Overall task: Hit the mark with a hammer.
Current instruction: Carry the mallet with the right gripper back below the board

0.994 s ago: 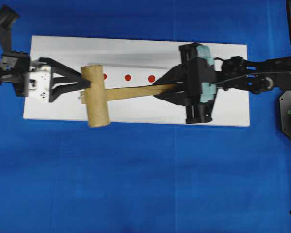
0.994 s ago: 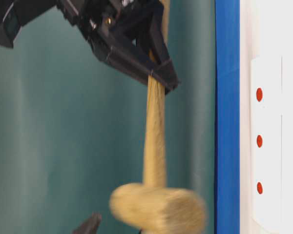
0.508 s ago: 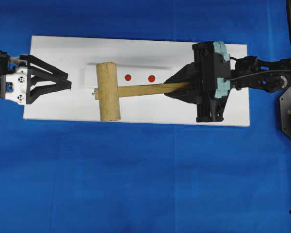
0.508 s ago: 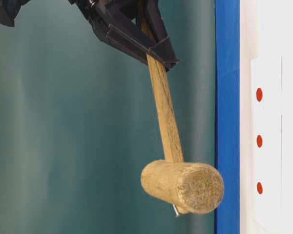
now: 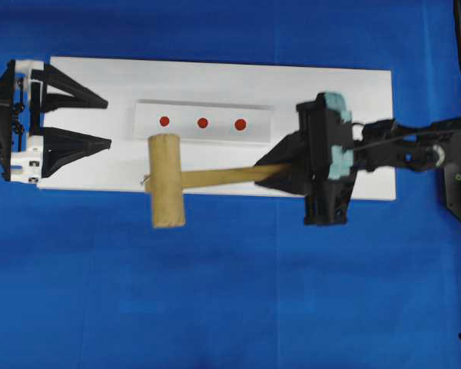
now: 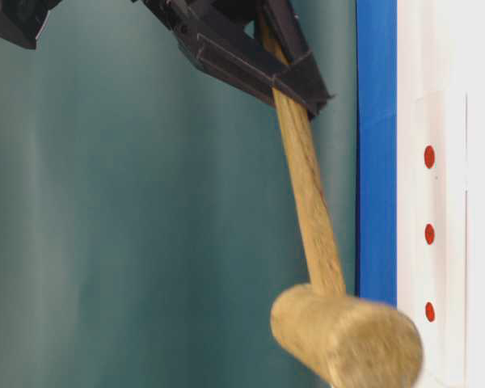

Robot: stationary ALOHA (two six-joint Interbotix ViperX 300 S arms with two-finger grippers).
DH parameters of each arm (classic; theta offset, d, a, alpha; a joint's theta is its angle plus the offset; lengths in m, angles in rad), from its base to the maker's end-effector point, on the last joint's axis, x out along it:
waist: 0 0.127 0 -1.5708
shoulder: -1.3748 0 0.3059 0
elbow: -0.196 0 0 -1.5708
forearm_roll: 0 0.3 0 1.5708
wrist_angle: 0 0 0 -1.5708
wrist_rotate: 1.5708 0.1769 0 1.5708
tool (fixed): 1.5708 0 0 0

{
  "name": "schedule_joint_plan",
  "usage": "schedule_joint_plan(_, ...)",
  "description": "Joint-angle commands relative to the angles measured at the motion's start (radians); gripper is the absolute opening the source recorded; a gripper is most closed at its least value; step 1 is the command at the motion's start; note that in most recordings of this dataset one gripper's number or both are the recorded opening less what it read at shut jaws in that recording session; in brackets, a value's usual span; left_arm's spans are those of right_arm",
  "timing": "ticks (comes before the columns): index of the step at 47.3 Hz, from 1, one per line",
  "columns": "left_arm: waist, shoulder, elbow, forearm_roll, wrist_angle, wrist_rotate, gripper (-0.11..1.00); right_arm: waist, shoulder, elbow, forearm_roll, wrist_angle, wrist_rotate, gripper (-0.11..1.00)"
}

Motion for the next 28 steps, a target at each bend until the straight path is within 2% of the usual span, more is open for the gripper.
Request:
schedule_joint_plan(1,0.009,0.000,-0.008,0.003,-0.005,0.089,0.88,0.049,0.011,-0.037,0.035,-0.051,0.002,0.08)
schedule_joint_plan(5,0.011,-0.002,-0.005,0.002,-0.005,0.175,0.88,0.094,0.034,-0.043,0.072,-0.100,0.002,0.08)
schedule_joint_plan(10,0.014,-0.002,-0.002,0.002,-0.005,0.229,0.88,0.146,0.066,-0.054,0.120,-0.160,0.002,0.08)
schedule_joint_plan(17,0.020,-0.008,0.000,0.002,-0.006,0.247,0.88,0.210,0.118,-0.078,0.163,-0.210,0.000,0.08)
schedule_joint_plan(28,0.023,-0.009,0.002,0.002,-0.006,0.247,0.88,0.247,0.195,-0.115,0.187,-0.224,0.000,0.08)
